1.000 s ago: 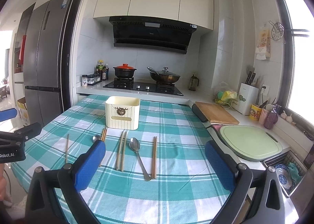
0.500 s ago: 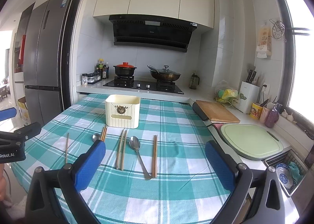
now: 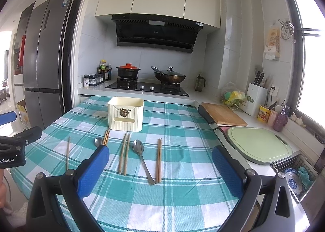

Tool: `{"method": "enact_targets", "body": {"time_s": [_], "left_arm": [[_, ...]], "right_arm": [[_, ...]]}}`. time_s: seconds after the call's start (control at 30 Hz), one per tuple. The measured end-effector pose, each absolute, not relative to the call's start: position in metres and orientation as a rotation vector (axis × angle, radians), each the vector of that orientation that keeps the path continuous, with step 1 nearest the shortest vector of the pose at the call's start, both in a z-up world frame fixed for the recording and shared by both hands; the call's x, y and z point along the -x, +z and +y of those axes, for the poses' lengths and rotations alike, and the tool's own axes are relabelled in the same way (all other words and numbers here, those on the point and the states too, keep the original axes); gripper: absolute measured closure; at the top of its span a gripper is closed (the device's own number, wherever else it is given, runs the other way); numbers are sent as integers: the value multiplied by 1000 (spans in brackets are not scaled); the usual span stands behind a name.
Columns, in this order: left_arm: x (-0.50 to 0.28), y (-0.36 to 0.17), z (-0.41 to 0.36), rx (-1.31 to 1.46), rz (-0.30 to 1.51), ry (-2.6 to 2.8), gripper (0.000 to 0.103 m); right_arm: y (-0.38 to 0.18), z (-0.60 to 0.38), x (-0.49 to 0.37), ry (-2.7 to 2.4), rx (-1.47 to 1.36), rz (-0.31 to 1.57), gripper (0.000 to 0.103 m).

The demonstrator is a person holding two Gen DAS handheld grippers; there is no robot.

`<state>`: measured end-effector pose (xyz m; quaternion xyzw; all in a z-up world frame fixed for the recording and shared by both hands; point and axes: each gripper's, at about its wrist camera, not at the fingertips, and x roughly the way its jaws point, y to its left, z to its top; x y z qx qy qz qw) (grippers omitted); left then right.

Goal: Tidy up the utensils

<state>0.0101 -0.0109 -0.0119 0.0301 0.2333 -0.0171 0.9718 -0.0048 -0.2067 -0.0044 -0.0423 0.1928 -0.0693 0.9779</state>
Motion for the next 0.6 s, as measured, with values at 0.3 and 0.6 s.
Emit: {"method": "enact_targets", "body": {"time_s": [0.3, 0.6], "left_arm": [[-10, -13, -12, -61, 473, -35, 0], [-14, -15, -14, -65, 486, -39, 0]], "right_arm": [[-5, -210, 5, -145, 81, 392, 0], [-8, -209, 1, -152, 80, 402, 0]]}}
